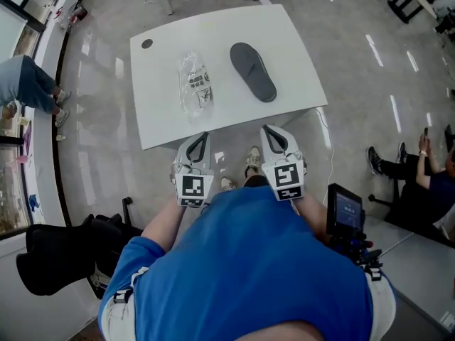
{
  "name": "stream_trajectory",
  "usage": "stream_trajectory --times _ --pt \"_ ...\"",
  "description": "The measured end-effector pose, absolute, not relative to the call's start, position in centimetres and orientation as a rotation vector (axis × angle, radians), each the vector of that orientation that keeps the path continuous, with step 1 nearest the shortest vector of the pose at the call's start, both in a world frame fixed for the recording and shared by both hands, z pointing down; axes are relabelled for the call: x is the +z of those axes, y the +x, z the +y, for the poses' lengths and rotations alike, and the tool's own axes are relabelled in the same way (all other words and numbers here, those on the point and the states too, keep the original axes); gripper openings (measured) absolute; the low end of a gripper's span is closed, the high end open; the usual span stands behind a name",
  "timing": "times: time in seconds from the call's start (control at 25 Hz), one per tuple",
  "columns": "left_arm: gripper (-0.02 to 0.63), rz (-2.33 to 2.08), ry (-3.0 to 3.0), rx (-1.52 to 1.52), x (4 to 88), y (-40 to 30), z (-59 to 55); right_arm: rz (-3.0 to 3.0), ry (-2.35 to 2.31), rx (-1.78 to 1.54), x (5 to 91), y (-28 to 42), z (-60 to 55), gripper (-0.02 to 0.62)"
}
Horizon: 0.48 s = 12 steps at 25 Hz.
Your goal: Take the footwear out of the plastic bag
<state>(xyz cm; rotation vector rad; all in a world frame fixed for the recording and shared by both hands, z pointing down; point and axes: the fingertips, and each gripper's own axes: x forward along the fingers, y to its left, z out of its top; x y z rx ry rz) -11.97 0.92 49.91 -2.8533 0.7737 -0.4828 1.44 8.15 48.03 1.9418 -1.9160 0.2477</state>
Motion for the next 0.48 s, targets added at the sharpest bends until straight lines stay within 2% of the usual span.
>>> stream_trajectory --times 0.48 --pt "0.006 0.797 -2.801 -0.474 48.7 -11.4 2.0 -1.954 1.923 0.233 47.8 0.6 8.7 0.003"
